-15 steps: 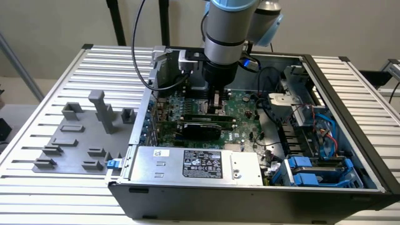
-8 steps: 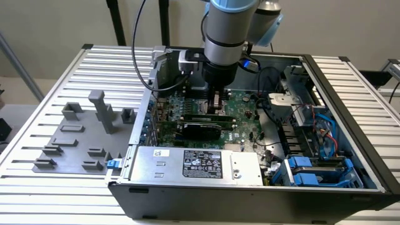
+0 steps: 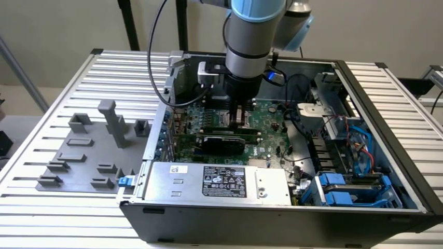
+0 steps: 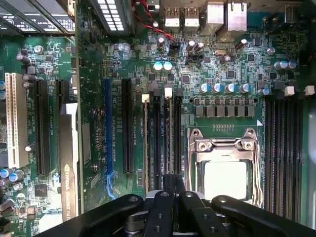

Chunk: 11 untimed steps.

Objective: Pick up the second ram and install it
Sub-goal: 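Press down the second ram until it locks into place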

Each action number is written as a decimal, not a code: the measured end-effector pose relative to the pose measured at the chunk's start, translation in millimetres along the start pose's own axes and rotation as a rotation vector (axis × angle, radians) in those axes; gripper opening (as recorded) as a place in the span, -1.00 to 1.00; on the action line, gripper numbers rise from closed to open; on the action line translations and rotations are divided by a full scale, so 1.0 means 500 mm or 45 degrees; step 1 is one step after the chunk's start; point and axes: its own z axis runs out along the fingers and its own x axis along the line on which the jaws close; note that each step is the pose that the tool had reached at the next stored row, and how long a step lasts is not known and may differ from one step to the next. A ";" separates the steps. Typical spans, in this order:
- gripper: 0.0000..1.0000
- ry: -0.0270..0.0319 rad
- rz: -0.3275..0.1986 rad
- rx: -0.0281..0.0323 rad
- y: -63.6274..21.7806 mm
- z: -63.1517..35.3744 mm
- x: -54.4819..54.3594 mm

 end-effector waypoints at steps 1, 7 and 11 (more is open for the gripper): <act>-0.79 -0.0013 0.000 0.0003 0.000 0.003 0.000; -0.79 -0.0035 0.000 0.0010 0.000 -0.009 -0.001; -0.79 -0.0024 0.000 -0.0003 0.000 -0.025 -0.002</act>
